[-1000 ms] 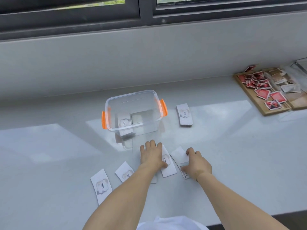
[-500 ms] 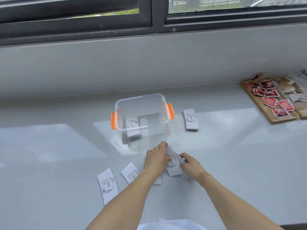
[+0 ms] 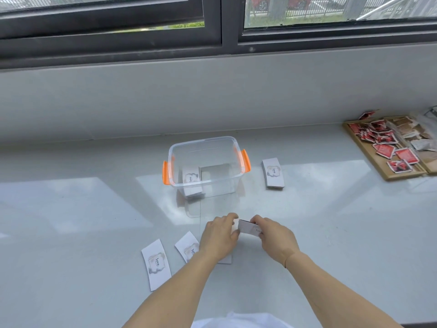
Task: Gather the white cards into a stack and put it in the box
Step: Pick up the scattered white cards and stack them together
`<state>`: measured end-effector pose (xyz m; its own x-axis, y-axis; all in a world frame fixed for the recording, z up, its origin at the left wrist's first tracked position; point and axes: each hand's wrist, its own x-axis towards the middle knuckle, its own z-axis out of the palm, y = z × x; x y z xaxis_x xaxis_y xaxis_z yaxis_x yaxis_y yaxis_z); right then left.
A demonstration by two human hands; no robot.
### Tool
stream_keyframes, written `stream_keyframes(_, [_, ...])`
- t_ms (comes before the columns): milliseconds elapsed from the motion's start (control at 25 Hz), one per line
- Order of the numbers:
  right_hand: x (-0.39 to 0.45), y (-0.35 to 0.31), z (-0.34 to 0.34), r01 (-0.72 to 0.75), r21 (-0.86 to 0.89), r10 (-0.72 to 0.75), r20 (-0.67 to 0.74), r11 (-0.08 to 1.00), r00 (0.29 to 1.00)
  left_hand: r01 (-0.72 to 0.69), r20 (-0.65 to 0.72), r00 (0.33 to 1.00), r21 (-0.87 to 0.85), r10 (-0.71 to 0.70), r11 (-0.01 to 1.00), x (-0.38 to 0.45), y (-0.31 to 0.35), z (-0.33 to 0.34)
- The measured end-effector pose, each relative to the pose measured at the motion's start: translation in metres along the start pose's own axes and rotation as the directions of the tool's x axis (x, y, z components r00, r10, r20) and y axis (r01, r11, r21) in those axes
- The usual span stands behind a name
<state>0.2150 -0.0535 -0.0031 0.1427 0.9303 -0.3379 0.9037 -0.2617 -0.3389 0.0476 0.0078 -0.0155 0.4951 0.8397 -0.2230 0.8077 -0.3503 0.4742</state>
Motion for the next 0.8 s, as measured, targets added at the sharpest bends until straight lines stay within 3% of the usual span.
stream_keyframes(120, [0.003, 0.005, -0.003, 0.070, -0.127, -0.078, -0.056, 0.989, 0.995, 0.039, -0.039, 0.999, 0.082, -0.035, 0.996, -0.003, -0.031, -0.010])
stream_keyframes(240, [0.001, 0.008, 0.007, 0.124, -0.208, -0.135, -0.036, 0.970, 0.990, 0.009, 0.043, 0.999, 0.166, -0.016, 0.986, -0.007, -0.054, -0.019])
stream_keyframes(520, [-0.004, 0.009, 0.029, 0.061, -0.282, -0.083, -0.068, 0.957, 0.994, -0.316, 0.282, 0.934, 0.361, 0.220, 0.877, 0.004, -0.058, -0.031])
stream_keyframes(800, [-0.009, 0.007, 0.030, 0.059, -0.234, -0.080, -0.084, 0.970, 0.993, -0.453, 0.450, 0.859, 0.445, 0.245, 0.772, 0.024, -0.051, -0.034])
